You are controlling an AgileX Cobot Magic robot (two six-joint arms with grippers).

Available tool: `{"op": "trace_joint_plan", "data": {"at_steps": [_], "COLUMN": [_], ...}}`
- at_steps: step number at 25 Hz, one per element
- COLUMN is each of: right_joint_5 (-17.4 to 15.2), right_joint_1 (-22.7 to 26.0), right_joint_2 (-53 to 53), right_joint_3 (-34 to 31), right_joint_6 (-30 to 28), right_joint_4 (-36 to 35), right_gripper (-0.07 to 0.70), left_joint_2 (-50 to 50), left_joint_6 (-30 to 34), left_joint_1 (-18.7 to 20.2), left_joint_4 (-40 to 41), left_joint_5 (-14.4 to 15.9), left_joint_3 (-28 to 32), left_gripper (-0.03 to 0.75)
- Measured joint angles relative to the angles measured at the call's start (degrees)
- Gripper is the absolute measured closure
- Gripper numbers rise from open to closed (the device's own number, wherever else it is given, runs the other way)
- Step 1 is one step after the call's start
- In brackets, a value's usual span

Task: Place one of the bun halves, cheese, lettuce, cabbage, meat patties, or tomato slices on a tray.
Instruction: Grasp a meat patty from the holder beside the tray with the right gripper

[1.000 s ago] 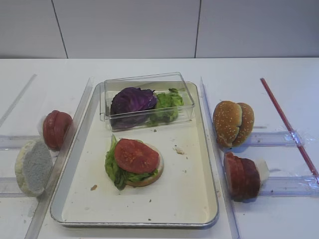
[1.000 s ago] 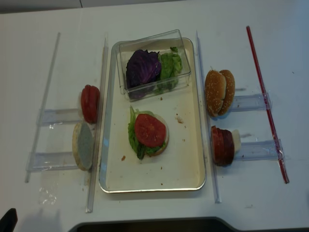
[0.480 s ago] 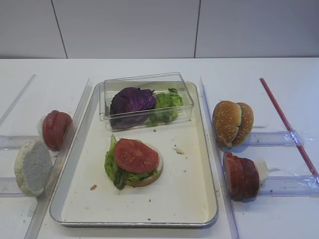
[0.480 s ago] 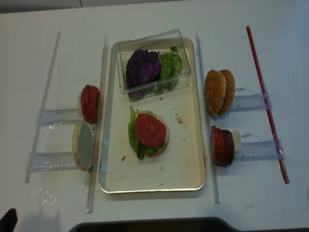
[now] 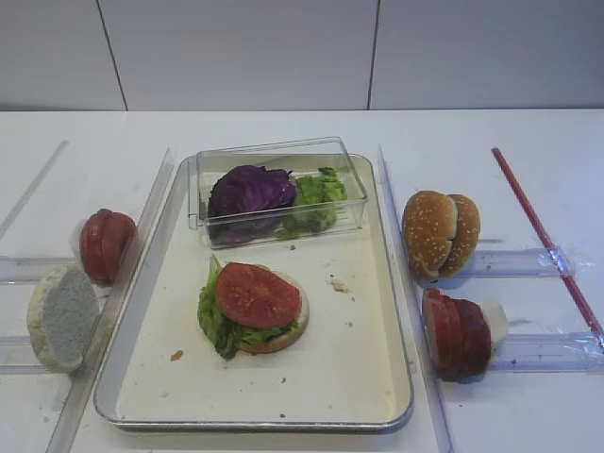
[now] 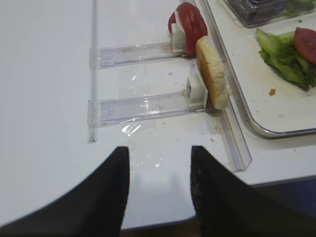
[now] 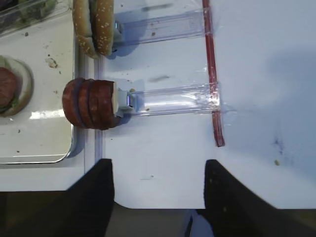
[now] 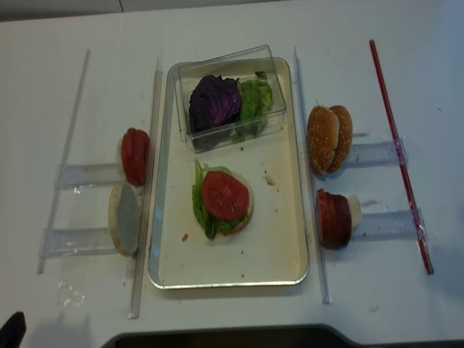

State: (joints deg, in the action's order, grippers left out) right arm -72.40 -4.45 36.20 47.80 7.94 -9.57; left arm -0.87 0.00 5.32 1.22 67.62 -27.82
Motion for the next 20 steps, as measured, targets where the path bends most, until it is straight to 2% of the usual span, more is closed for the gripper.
{"op": "trace_joint_plan", "data": {"at_steps": [3, 8, 10, 12, 14, 20], "right_joint_5": [0.00, 0.49, 0.77, 0.99, 1.21, 1.49], "right_joint_1": [0.00, 0.00, -0.73, -3.33, -8.08, -22.20], "right_joint_2": [8.02, 20.48, 24.66, 28.78, 32.13, 42.20], "right_joint_3": [3.08, 6.51, 7.74, 9.17, 10.77, 17.18], "right_joint_6": [0.34, 0.34, 0.34, 0.58, 2.02, 10.54], "right_joint_4": [-2.11, -7.49, -8.58, -8.74, -8.25, -1.19], "right_gripper": [0.200, 0.085, 0.066, 0.059, 0.059, 0.057], "left_joint_2": [0.00, 0.00, 0.00, 0.00, 0.00, 0.00], "left_joint_6": [0.00, 0.00, 0.00, 0.00, 0.00, 0.00], "left_joint_1": [0.00, 0.00, 0.00, 0.00, 0.00, 0.00], "left_joint_4": [0.00, 0.00, 0.00, 0.00, 0.00, 0.00], "left_joint_5": [0.00, 0.00, 0.00, 0.00, 0.00, 0.00], "left_joint_3": [0.00, 0.00, 0.00, 0.00, 0.00, 0.00], "left_gripper": [0.433, 0.433, 0.433, 0.433, 0.433, 0.433]}}
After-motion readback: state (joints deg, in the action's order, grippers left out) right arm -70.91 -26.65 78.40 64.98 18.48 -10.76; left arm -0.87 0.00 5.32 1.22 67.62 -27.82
